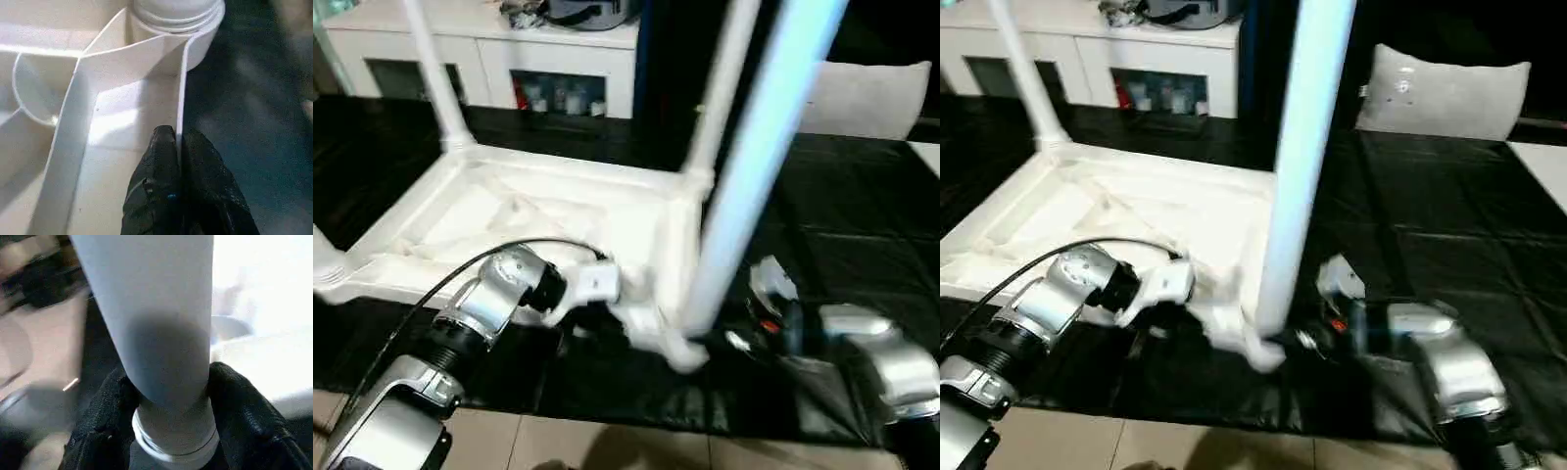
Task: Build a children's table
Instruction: Rotate leg to tighten
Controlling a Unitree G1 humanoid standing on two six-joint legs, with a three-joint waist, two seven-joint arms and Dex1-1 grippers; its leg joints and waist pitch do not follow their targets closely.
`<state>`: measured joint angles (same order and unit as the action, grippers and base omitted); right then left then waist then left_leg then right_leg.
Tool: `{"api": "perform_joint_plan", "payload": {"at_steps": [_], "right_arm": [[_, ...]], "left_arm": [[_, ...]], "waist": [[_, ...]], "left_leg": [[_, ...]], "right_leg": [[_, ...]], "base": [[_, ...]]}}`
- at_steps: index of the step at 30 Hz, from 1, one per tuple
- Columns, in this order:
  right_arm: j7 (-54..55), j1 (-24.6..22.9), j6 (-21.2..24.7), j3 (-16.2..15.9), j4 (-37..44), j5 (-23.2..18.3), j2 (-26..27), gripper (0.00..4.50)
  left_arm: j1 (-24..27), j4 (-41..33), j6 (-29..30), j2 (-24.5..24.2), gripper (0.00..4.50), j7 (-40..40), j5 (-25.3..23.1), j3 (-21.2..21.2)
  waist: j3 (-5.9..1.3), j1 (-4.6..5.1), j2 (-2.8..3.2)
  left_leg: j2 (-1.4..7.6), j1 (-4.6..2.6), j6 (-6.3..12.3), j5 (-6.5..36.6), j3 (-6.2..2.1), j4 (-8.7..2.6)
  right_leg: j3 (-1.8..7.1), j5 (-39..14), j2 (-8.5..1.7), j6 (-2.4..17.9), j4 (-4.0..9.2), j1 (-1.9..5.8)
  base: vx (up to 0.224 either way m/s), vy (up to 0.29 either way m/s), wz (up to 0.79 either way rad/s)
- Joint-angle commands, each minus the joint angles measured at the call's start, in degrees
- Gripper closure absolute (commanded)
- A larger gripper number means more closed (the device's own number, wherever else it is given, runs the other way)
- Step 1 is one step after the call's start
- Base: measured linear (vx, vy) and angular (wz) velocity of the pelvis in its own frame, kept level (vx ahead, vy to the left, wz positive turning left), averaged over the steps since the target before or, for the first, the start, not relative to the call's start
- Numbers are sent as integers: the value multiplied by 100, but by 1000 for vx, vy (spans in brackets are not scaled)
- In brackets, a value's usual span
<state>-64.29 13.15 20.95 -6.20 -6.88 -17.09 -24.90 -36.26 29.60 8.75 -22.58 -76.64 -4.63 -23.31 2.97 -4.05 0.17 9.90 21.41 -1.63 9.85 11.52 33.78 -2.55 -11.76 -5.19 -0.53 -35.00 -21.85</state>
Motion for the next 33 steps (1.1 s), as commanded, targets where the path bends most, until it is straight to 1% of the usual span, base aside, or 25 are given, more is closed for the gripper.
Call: {"api": "perform_joint_plan", "payload": {"at_steps": [1, 2, 3, 4, 5, 6, 7, 8, 10, 11, 12, 14, 15, 16, 17, 19, 20, 21, 22, 23, 26, 27, 28, 30, 33], "right_arm": [[751, 3, 218, -272, 51, 184, 488, 258], [1066, 27, 253, -244, -8, 266, 674, 258], [1467, 71, 246, -210, -95, 388, 888, 259], [1467, 71, 246, -210, -95, 388, 888, 259], [2126, 189, 193, -159, -300, 602, 1236, 259], [2137, 191, 193, -158, -303, 605, 1242, 259], [2677, 300, 201, -91, -463, 749, 1510, 259], [3079, 394, 272, 33, -581, 778, 1724, 259], [3673, 556, 336, 254, -774, 774, 2040, 260], [4235, 714, 350, 431, -956, 805, 2304, 260], [4465, 778, 348, 492, -1033, 872, 2410, 260], [4548, 826, 158, 540, -1110, 903, 2514, 260], [4548, 826, 158, 540, -1110, 903, 2514, 260], [4522, 835, -25, 536, -1138, 938, 2540, 260], [4526, 825, -89, 547, -1135, 952, 2524, 205], [4574, 787, -225, 620, -1117, 962, 2483, 188], [4565, 747, -288, 679, -1085, 947, 2431, 188], [4562, 724, -333, 713, -1069, 951, 2399, 168], [4562, 724, -333, 713, -1069, 951, 2399, 153], [4466, 644, -490, 749, -1034, 1000, 2224, 145], [4266, 545, -687, 814, -977, 983, 1992, 136], [4266, 545, -687, 814, -977, 983, 1992, 109], [3845, 449, -835, 867, -860, 871, 1709, 109], [3509, 390, -928, 874, -791, 820, 1478, 100], [2563, 285, -1017, 792, -640, 697, 841, 64]], "left_arm": [[-9, -123, 491, 496, 450, 740, 60, 38], [-16, -143, 627, 593, 450, 917, 55, 81], [-34, -152, 776, 713, 450, 1143, 24, 130], [-34, -152, 776, 713, 450, 1143, 24, 130], [-89, -144, 1080, 953, 450, 1542, -15, 226], [-90, -145, 1087, 957, 450, 1549, -16, 228], [-153, -111, 1318, 1157, 450, 1886, -39, 323], [-214, -54, 1421, 1292, 450, 2128, -63, 393], [-317, 61, 1490, 1495, 450, 2507, -87, 510], [-418, 157, 1555, 1695, 450, 2877, -107, 621], [-459, 186, 1583, 1794, 450, 3072, -125, 677], [-517, 218, 1598, 1907, 450, 3257, -153, 722], [-517, 218, 1598, 1907, 450, 3257, -153, 722], [-538, 212, 1582, 1971, 450, 3373, -187, 746], [-538, 210, 1567, 1963, 450, 3363, -200, 732], [-513, 187, 1540, 1911, 450, 3314, -241, 681], [-478, 165, 1506, 1844, 450, 3240, -259, 648], [-457, 155, 1487, 1802, 450, 3205, -270, 626], [-457, 155, 1487, 1802, 450, 3205, -270, 626], [-397, 134, 1401, 1671, 450, 3079, -285, 586], [-320, 106, 1286, 1499, 450, 2915, -268, 564], [-320, 106, 1286, 1499, 450, 2915, -268, 564], [-232, 51, 1111, 1306, 450, 2627, -245, 503], [-169, 10, 967, 1159, 450, 2367, -221, 442], [-60, -44, 668, 802, 450, 1838, -220, 280]], "waist": [[-247, 56, -75], [-237, 124, -65], [-231, 195, -57], [-230, 245, -61], [-238, 308, -60], [-243, 357, -44], [-241, 382, -35], [-236, 453, -7], [-226, 523, 27], [-231, 595, 39], [-236, 619, 48], [-260, 605, 38], [-258, 600, 31], [-261, 592, 20], [-278, 567, 17], [-294, 518, 14], [-298, 500, 6], [-311, 480, 8], [-311, 480, 8], [-321, 467, 7], [-345, 442, -1], [-350, 431, 0], [-352, 410, 8], [-387, 343, -1], [-390, 328, -18]], "left_leg": [[324, -153, -230, 2324, -246, -463], [321, -169, -312, 2473, -259, -468], [308, -173, -378, 2654, -298, -471], [304, -157, -392, 2740, -317, -479], [299, -120, -415, 2799, -344, -496], [288, -152, -421, 2958, -364, -487], [288, -163, -414, 3036, -372, -493], [295, -169, -439, 3201, -388, -510], [289, -220, -459, 3570, -413, -524], [293, -201, -482, 3759, -451, -554], [295, -200, -504, 3862, -466, -574], [283, -195, -469, 3698, -444, -564], [278, -154, -404, 3508, -428, -566], [277, -138, -368, 3410, -414, -566], [275, -134, -306, 3210, -386, -552], [276, -131, -201, 2855, -333, -541], [276, -101, -119, 2618, -311, -541], [288, -91, -57, 2416, -299, -537], [288, -91, -57, 2416, -299, -537], [298, -81, 6, 2229, -285, -531], [296, -48, 110, 1971, -263, -504], [303, -48, 136, 1908, -255, -499], [299, -48, 150, 1861, -253, -493], [303, -10, 290, 1470, -226, -458], [291, 21, 463, 1194, -199, -409]], "right_leg": [[193, -3200, -416, 886, 624, 74], [188, -3439, -409, 782, 653, 27], [154, -3689, -412, 668, 681, 20], [136, -3755, -407, 618, 689, 26], [112, -3786, -403, 527, 688, 58], [80, -3789, -400, 521, 725, 27], [68, -3769, -396, 522, 738, 31], [43, -3614, -378, 568, 747, 24], [-30, -3462, -349, 574, 803, 8], [-79, -3242, -338, 590, 792, 46], [-84, -3092, -340, 611, 782, 58], [-29, -2899, -377, 679, 782, 57], [-3, -2780, -388, 728, 783, 74], [12, -2713, -391, 747, 783, 79], [46, -2518, -396, 825, 770, 68], [92, -2143, -388, 969, 740, 59], [101, -1953, -387, 1028, 719, 82], [107, -1803, -384, 1067, 700, 95], [107, -1803, -384, 1067, 700, 95], [108, -1605, -369, 1143, 675, 106], [105, -1550, -373, 1181, 659, 125], [106, -1539, -358, 1186, 654, 122], [104, -1508, -361, 1196, 657, 128], [114, -1037, -367, 1277, 597, 174], [113, -648, -339, 1414, 531, 183]], "base": [[0, 0, 0], [0, 0, 0], [0, 0, 0], [0, 0, 0], [-34, 31, -18], [-34, 31, -18], [0, 0, 0], [0, 0, 0], [0, 0, 0], [0, 0, 0], [0, 0, 0], [0, 0, 0], [0, 0, 0], [0, 0, 0], [0, 0, 0], [0, 0, 0], [0, 0, 0], [0, 0, 0], [0, 0, 0], [0, 0, 0], [0, 0, 0], [0, 0, 0], [0, 0, 0], [0, 0, 0], [0, 0, 0]]}}
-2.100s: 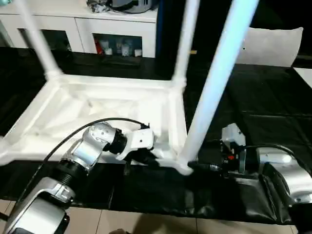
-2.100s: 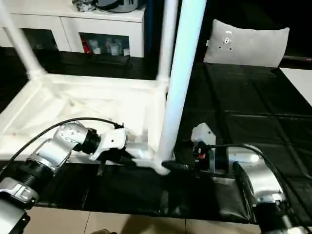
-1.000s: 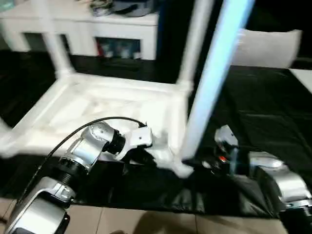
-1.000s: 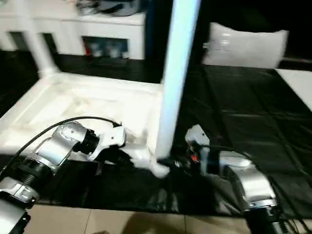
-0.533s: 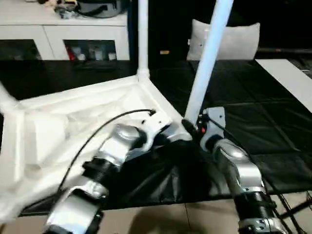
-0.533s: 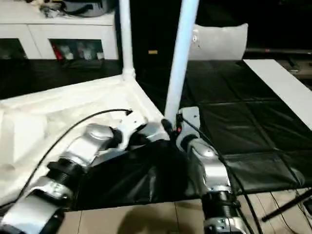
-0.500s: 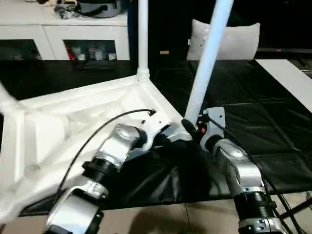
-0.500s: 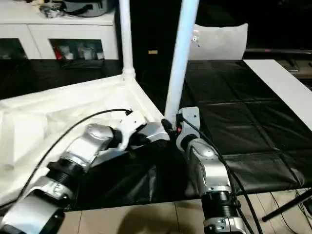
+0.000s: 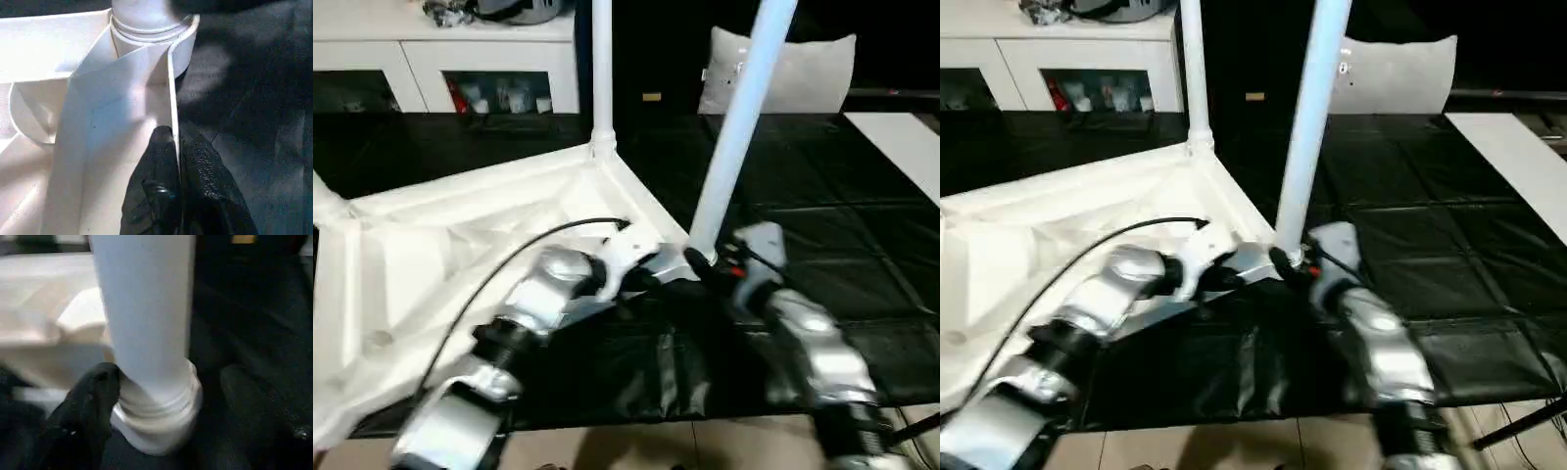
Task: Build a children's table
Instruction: Rotate leg to tighten
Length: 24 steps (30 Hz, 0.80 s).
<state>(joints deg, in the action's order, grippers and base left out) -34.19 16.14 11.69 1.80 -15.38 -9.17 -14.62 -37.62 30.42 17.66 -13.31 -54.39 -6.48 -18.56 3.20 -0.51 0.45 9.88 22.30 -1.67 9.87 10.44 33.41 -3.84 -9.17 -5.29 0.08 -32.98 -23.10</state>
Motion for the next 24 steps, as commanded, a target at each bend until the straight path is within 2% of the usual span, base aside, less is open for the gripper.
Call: {"api": "perform_joint_plan", "payload": {"at_steps": [1, 4, 6, 10, 11, 16, 19, 21, 23, 24], "right_arm": [[-644, -35, -132, -43, 249, -124, -300, 59], [-1314, -95, -250, -176, 374, -211, -685, 54], [-2139, -148, -301, -339, 477, -394, -1086, 54], [-3183, -109, -191, -547, 489, -693, -1461, 54], [-3388, -78, -170, -617, 462, -714, -1521, 70], [-3985, 89, -35, -875, 345, -780, -1620, 108], [-4220, 155, -30, -1021, 294, -807, -1636, 136], [-4428, 177, -47, -1127, 297, -873, -1636, 145], [-4559, 182, 25, -1170, 329, -946, -1627, 170], [-4651, 180, 76, -1211, 353, -970, -1639, 175]], "left_arm": [[91, -124, -318, -184, 450, -507, -18, -221], [128, -101, -560, -358, 450, -910, 57, -288], [155, -58, -902, -556, 450, -1434, 157, -392], [105, 50, -1367, -820, 450, -2013, 152, -593], [86, 83, -1482, -864, 450, -2141, 154, -628], [49, 14, -1729, -994, 450, -2716, 222, -770], [52, -73, -1813, -1033, 450, -2974, 264, -847], [41, -102, -1887, -1046, 450, -3135, 299, -912], [23, -73, -1967, -1045, 450, -3225, 305, -948], [8, -42, -2013, -1045, 450, -3269, 299, -964]], "waist": [[-416, -42, -42], [-399, -80, -36], [-380, -117, -32], [-373, -177, -22], [-372, -197, -24], [-366, -259, -48], [-374, -300, -42], [-385, -323, -61], [-390, -340, -45], [-394, -354, -57]], "left_leg": [[291, -77, 491, 1166, -90, -363], [311, -104, 529, 1215, -80, -366], [332, -134, 459, 1436, -81, -381], [360, -179, 369, 1689, -87, -401], [362, -182, 328, 1733, -83, -407], [370, -183, 203, 1818, -69, -422], [385, -202, 177, 1743, -47, -413], [382, -192, 195, 1653, -39, -405], [389, -195, 210, 1586, -35, -401], [388, -194, 227, 1559, -28, -394]], "right_leg": [[239, -886, -333, 1378, 327, 309], [233, -1030, -333, 1432, 334, 304], [235, -1367, -324, 1392, 358, 281], [239, -1492, -314, 1412, 362, 244], [243, -1514, -321, 1410, 357, 243], [245, -1818, -339, 1342, 356, 240], [262, -1744, -351, 1360, 346, 214], [260, -1644, -353, 1390, 321, 228], [260, -1573, -352, 1397, 313, 226], [260, -1522, -348, 1408, 306, 229]], "base": [[0, 0, 0], [0, 0, 0], [0, 0, 0], [0, 0, 0], [0, 0, 0], [0, 0, 0], [0, 0, 0], [0, 0, 0], [0, 0, 0], [0, 0, 0]]}}
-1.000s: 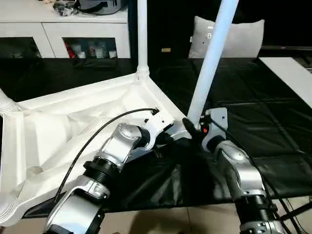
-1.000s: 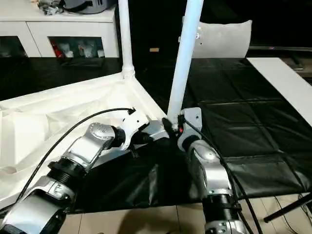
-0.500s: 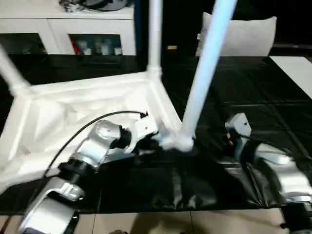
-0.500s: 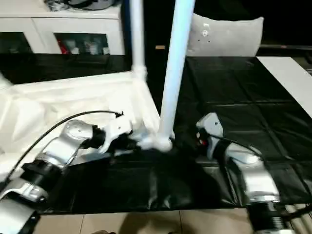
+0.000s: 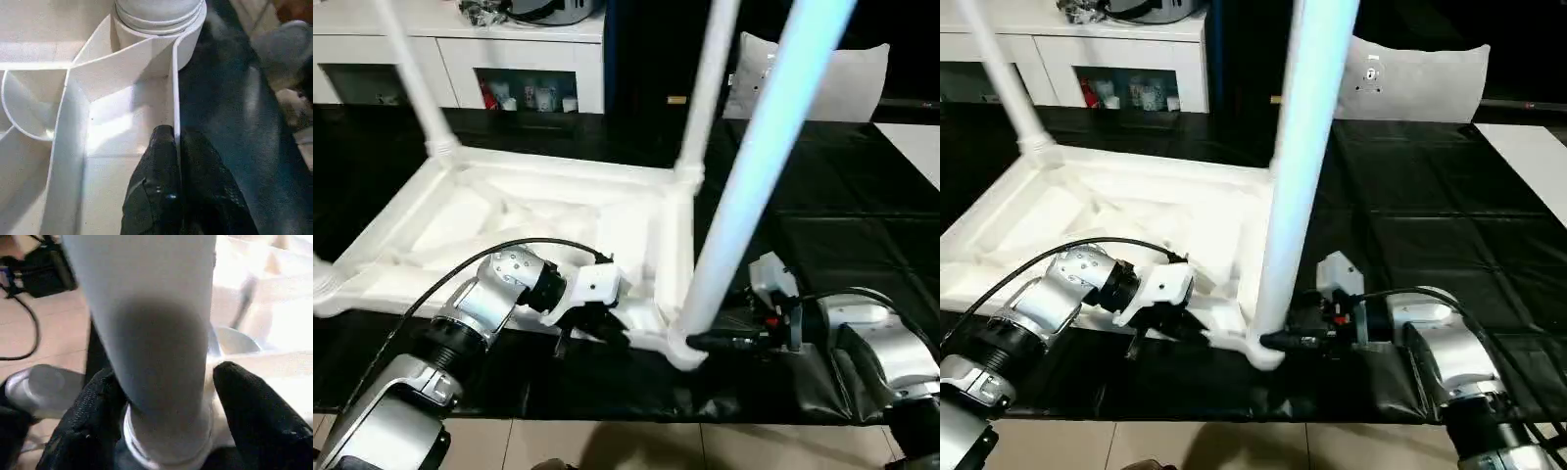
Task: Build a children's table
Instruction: Rotate leg to tighten
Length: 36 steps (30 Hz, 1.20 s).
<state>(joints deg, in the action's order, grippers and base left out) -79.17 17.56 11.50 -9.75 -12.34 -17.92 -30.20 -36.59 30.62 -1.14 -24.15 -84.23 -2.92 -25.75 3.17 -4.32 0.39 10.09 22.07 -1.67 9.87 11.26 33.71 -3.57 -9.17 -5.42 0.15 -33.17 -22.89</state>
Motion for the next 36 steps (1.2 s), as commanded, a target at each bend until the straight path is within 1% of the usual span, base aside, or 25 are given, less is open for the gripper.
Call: {"api": "perform_joint_plan", "payload": {"at_steps": [1, 4, 5, 6, 9, 15, 17, 18, 20, 21, 22, 23, 24, 25, 26, 27, 28, 29, 30, 31, 32, 33, 34, 35, 36], "right_arm": [[-153, 38, 96, -56, 49, -95, -81, 175], [-374, 22, 99, -156, 90, -94, -98, 211], [-409, 27, 108, -170, 87, -96, -99, 216], [-456, 37, 144, -199, 84, -96, -114, 216], [-579, 73, 215, -288, 52, -111, -157, 239], [-637, 57, 322, -331, 111, -156, -141, 244], [-560, -67, 560, -253, 328, -367, -92, 244], [-530, -99, 607, -232, 386, -418, -80, 244], [-280, -190, 785, -133, 557, -552, 36, 244], [-86, -262, 896, -103, 689, -593, 122, 244], [33, -308, 911, -91, 761, -594, 182, 244], [279, -354, 981, -71, 827, -568, 297, 244], [610, -373, 1111, -46, 851, -513, 444, 244], [1373, -341, 1190, 35, 748, -281, 816, 244], [1723, -299, 1234, 97, 659, -199, 1003, 244], [1985, -270, 1271, 147, 601, -147, 1151, 244], [2145, -250, 1304, 183, 568, -123, 1243, 244], [2400, -215, 1320, 247, 503, -93, 1398, 244], [2672, -180, 1309, 289, 448, -36, 1550, 244], [2808, -158, 1303, 306, 410, 4, 1619, 244], [3105, -109, 1291, 342, 327, 91, 1771, 244], [3717, -19, 1270, 397, 179, 287, 2075, 244], [3959, 5, 1282, 416, 148, 361, 2194, 245], [4189, 31, 1317, 447, 108, 417, 2303, 245], [4571, 80, 1360, 506, 22, 542, 2477, 245]], "left_arm": [[-95, -62, -133, 39, 450, -284, -57, -245], [-146, 21, -251, 41, 450, -367, -97, -277], [-159, 39, -269, 42, 450, -380, -102, -281], [-168, 45, -271, 38, 450, -398, -96, -279], [-203, 90, -306, 30, 450, -433, -102, -293], [-206, 173, -293, 26, 450, -372, -106, -248], [-170, 183, -154, 36, 450, -256, -45, -155], [-160, 181, -132, 33, 450, -234, -34, -143], [-139, 164, 31, 36, 450, -112, -55, -119], [-126, 149, 161, 55, 450, 26, -75, -83], [-122, 140, 265, 75, 450, 118, -82, -55], [-119, 122, 446, 127, 450, 261, -64, 6], [-114, 106, 595, 182, 450, 410, -37, 76], [-107, 26, 942, 301, 450, 747, -15, 201], [-103, -23, 1086, 360, 450, 903, -26, 240], [-92, -73, 1197, 397, 450, 1018, -34, 268], [-83, -105, 1271, 424, 450, 1097, -36, 287], [-68, -158, 1412, 485, 450, 1238, -33, 325], [-60, -209, 1557, 573, 450, 1447, -43, 375], [-64, -221, 1635, 623, 450, 1545, -46, 401], [-73, -249, 1806, 732, 450, 1762, -53, 458], [-106, -285, 2180, 989, 450, 2256, -71, 611], [-117, -310, 2350, 1094, 450, 2453, -84, 682], [-139, -307, 2456, 1178, 450, 2623, -111, 729], [-179, -267, 2532, 1308, 450, 2954, -179, 817]], "waist": [[-394, 19, -51], [-401, -23, -52], [-403, -40, -55], [-407, -55, -50], [-406, -57, -44], [-408, -61, -50], [-408, -67, -53], [-409, -74, -51], [-406, -81, -56], [-402, -80, -39], [-397, -73, -44], [-380, -66, -56], [-364, -58, -35], [-358, -46, -26], [-341, 7, -36], [-324, 49, -31], [-319, 86, -33], [-312, 176, -37], [-314, 249, -37], [-305, 291, -30], [-302, 363, -24], [-306, 420, -32], [-295, 459, -34], [-293, 502, -48], [-279, 545, -57]], "left_leg": [[365, -163, 238, 1518, -110, -423], [365, -172, 263, 1426, -99, -410], [363, -168, 265, 1383, -97, -407], [367, -178, 258, 1377, -95, -406], [363, -174, 235, 1374, -101, -409], [359, -173, 203, 1410, -103, -406], [358, -168, 213, 1379, -104, -407], [361, -174, 226, 1362, -103, -405], [363, -173, 221, 1347, -102, -409], [361, -176, 205, 1392, -102, -415], [358, -171, 189, 1426, -101, -417], [352, -174, 135, 1532, -104, -427], [340, -180, 62, 1679, -119, -431], [331, -182, 19, 1750, -127, -438], [320, -190, -99, 1948, -156, -446], [299, -189, -208, 2129, -185, -459], [292, -187, -258, 2215, -203, -463], [282, -174, -308, 2383, -240, -471], [289, -181, -318, 2530, -267, -473], [289, -183, -315, 2609, -272, -478], [286, -155, -317, 2710, -284, -486], [266, -166, -329, 2819, -299, -472], [259, -180, -342, 2852, -289, -462], [220, -220, -314, 2929, -301, -412], [201, -229, -250, 2906, -297, -382]], "right_leg": [[232, -1483, -334, 1410, 317, 217], [232, -1403, -335, 1423, 309, 209], [233, -1371, -336, 1426, 304, 214], [233, -1356, -336, 1435, 299, 210], [227, -1337, -331, 1443, 290, 216], [227, -1428, -334, 1415, 300, 222], [226, -1408, -334, 1415, 295, 231], [227, -1400, -333, 1418, 293, 228], [231, -1414, -335, 1397, 295, 227], [232, -1470, -331, 1383, 307, 219], [233, -1518, -332, 1370, 308, 211], [235, -1749, -338, 1315, 336, 209], [236, -2075, -354, 1242, 365, 194], [233, -2248, -356, 1184, 387, 187], [222, -2607, -360, 1070, 416, 165], [195, -3007, -359, 904, 453, 158], [184, -3179, -366, 827, 469, 156], [150, -3466, -371, 683, 497, 170], [132, -3568, -370, 607, 528, 164], [124, -3564, -355, 600, 537, 154], [109, -3520, -347, 605, 539, 163], [75, -3638, -350, 560, 567, 156], [77, -3679, -343, 560, 579, 121], [30, -3925, -347, 477, 657, 97], [16, -4103, -356, 412, 696, 78]], "base": [[0, 0, 0], [0, 0, 0], [0, 0, 0], [0, 0, 0], [0, 0, 0], [0, 0, 0], [0, 0, 0], [0, 0, 0], [0, 0, 0], [0, 0, 0], [0, 0, 0], [0, 0, 0], [0, 0, 0], [0, 0, 0], [0, 0, 0], [0, 0, 0], [-50, -4, -9], [0, 0, 0], [0, 0, 0], [0, 0, 0], [0, 0, 0], [0, 0, 0], [0, 0, 0], [0, 0, 0], [0, 0, 0]]}}
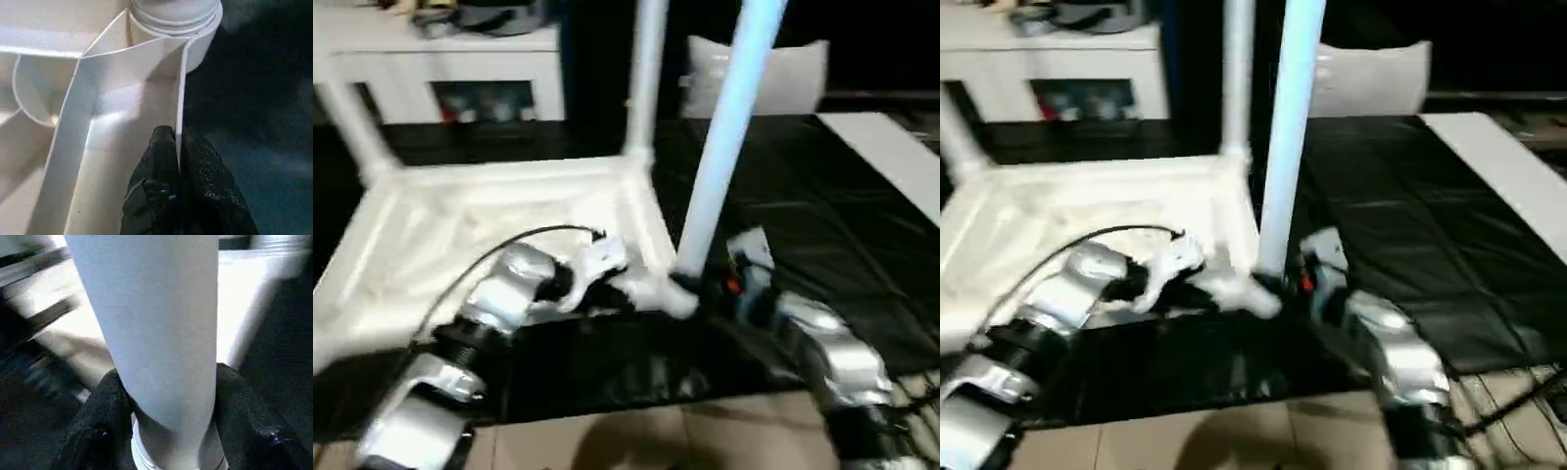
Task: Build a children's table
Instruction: Rotate leg to tighten
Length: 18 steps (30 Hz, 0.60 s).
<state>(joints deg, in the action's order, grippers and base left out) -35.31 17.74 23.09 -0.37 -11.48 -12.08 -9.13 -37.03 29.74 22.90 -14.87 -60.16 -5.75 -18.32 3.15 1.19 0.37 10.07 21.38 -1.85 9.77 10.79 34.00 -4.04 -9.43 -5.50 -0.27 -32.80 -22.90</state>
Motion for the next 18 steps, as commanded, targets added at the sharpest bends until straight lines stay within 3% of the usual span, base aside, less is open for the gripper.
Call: {"api": "perform_joint_plan", "payload": {"at_steps": [1, 4, 5, 7, 10, 12, 14, 15, 18], "right_arm": [[439, 106, 222, -387, -145, 35, 475, 245], [1268, 305, -18, -119, -538, 157, 900, 245], [1295, 322, -62, -80, -567, 136, 937, 190], [1400, 365, -185, 8, -608, 147, 1004, 177], [1349, 354, -363, 67, -581, 172, 952, 144], [1279, 301, -462, 84, -522, 206, 851, 131], [1185, 247, -607, 127, -494, 218, 741, 121], [1126, 215, -702, 133, -483, 245, 651, 110], [678, 100, -875, 124, -374, 173, 370, 85]], "left_arm": [[-162, -154, 164, 456, 450, 733, 69, 124], [-284, -102, 339, 825, 450, 1608, 4, 365], [-294, -111, 363, 852, 450, 1660, 0, 377], [-316, -130, 404, 901, 450, 1758, -29, 391], [-322, -151, 361, 866, 450, 1727, -47, 394], [-292, -194, 311, 777, 450, 1619, -63, 373], [-230, -250, 209, 648, 450, 1452, -83, 284], [-195, -279, 216, 584, 450, 1379, -78, 251], [-118, -300, 85, 418, 450, 1139, -42, 200]], "waist": [[-280, 19, -35], [-290, 123, 43], [-303, 154, 60], [-298, 186, 64], [-303, 179, 35], [-314, 151, 56], [-364, 110, 40], [-377, 85, 39], [-387, 32, 32]], "left_leg": [[199, -168, -220, 2929, -258, -403], [245, -158, -267, 3278, -333, -478], [268, -161, -256, 3460, -362, -502], [275, -171, -245, 3594, -362, -538], [242, -138, -170, 3335, -326, -518], [252, -116, -135, 3134, -313, -526], [266, -70, -58, 2737, -274, -526], [267, -12, 11, 2428, -260, -528], [269, 0, 165, 2069, -220, -502]], "right_leg": [[48, -4121, -348, 430, 682, 71], [-50, -3770, -307, 418, 685, 141], [-83, -3466, -312, 463, 690, 174], [-75, -3045, -310, 603, 679, 182], [-6, -3008, -358, 734, 666, 174], [35, -2801, -364, 829, 630, 182], [87, -2270, -360, 983, 564, 215], [101, -1905, -358, 1087, 512, 252], [104, -1654, -348, 1181, 477, 280]], "base": [[0, 0, 0], [0, 0, 0], [0, 0, 0], [0, 0, 0], [0, 0, 0], [0, 0, 0], [0, 0, 0], [0, 0, 0], [0, 0, 0]]}}
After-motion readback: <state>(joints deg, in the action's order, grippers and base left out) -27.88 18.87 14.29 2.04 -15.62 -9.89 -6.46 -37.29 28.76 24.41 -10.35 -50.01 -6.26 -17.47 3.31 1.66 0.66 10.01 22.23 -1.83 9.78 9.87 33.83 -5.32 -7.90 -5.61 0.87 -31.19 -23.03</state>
